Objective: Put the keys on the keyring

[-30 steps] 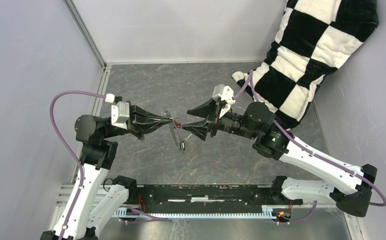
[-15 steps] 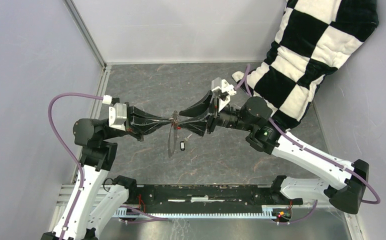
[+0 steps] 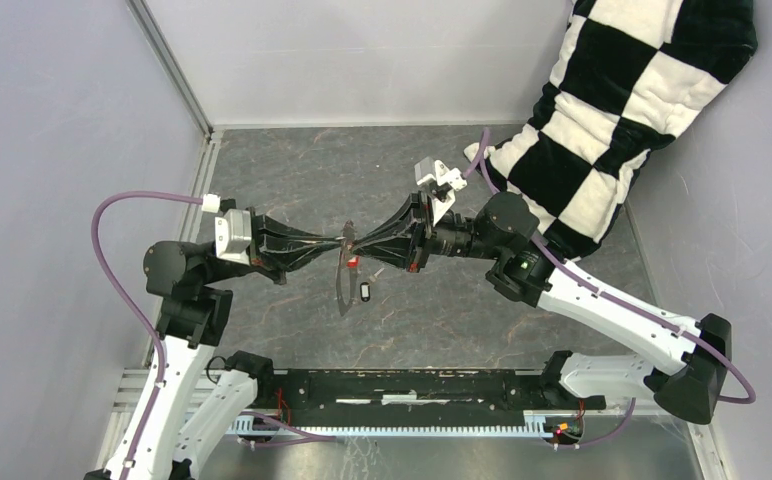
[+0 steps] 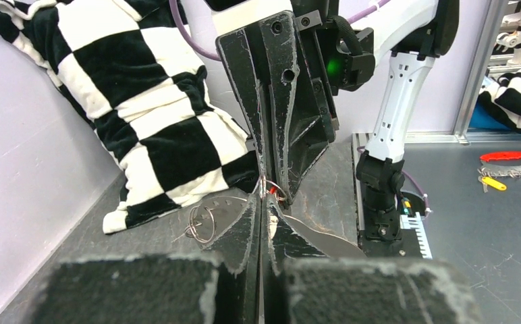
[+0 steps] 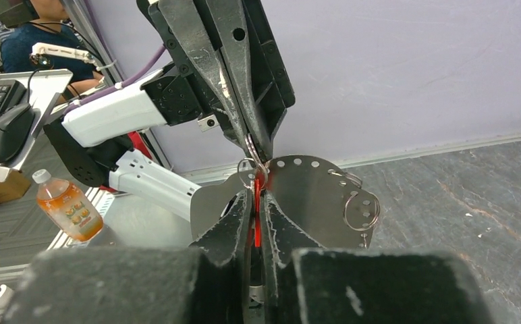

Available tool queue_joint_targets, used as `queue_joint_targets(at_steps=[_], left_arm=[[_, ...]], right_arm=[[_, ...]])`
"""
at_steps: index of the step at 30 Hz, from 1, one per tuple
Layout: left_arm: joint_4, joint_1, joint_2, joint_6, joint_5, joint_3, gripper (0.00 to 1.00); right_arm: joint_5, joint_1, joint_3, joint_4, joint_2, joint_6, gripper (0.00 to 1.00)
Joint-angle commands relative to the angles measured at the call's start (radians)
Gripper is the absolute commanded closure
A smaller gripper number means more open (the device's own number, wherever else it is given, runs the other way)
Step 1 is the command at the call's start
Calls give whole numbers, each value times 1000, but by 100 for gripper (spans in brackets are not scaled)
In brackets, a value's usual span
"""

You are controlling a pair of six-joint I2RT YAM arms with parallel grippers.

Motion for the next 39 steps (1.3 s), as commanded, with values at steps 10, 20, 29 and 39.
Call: queue_joint_targets(at_steps=[10,20,29,39], left_arm=[[-18,-3,-16,78,-54,9,98],[-28,-3,-16,76,-9,9,98],[-40,-3,-11,65,48,27,98],[-45,-3,-6,69,57,34,98]], right_arm=[[-37,-5,49,-72,-6,-46,92],[-28,-14,290,-329,22,-266,52],[-168,-14,347,-349,86,-310,52],[-189,-14,344,-396,111,-345,64]])
